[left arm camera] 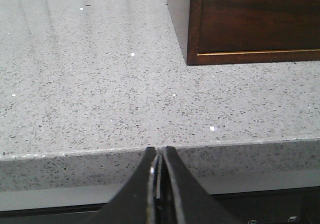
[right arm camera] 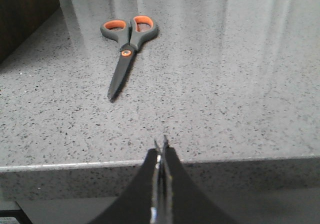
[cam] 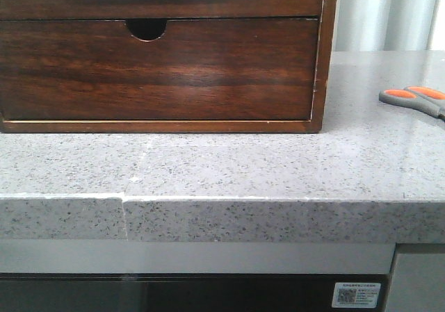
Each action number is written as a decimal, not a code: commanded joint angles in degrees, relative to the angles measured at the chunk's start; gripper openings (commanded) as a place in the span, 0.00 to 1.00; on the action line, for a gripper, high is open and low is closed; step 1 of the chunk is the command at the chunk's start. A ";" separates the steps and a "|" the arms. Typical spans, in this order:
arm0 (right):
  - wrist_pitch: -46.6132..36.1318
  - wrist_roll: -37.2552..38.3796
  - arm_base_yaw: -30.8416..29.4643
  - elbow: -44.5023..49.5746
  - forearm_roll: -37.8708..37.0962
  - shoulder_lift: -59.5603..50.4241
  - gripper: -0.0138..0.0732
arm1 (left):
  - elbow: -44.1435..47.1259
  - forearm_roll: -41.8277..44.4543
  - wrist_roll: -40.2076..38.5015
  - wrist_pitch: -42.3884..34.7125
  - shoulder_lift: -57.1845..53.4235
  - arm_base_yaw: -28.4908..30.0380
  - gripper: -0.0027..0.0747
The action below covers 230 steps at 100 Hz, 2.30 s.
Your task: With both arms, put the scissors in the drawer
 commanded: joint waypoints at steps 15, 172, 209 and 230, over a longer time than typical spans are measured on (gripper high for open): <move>-1.24 -0.58 -0.32 0.45 0.02 -1.06 0.09 | 1.41 -0.52 -0.06 -2.06 -1.81 -0.05 0.01; -18.16 -0.48 0.22 0.19 6.99 -1.06 0.09 | 1.20 -0.63 -0.06 -20.96 -1.81 0.05 0.01; -9.49 -0.48 1.30 -8.27 7.49 2.92 0.09 | -8.74 -0.72 -0.06 -13.80 0.75 0.05 0.01; -6.55 -0.48 1.53 -12.98 7.49 8.76 0.09 | -13.67 -0.58 -0.06 -12.69 5.48 0.05 0.01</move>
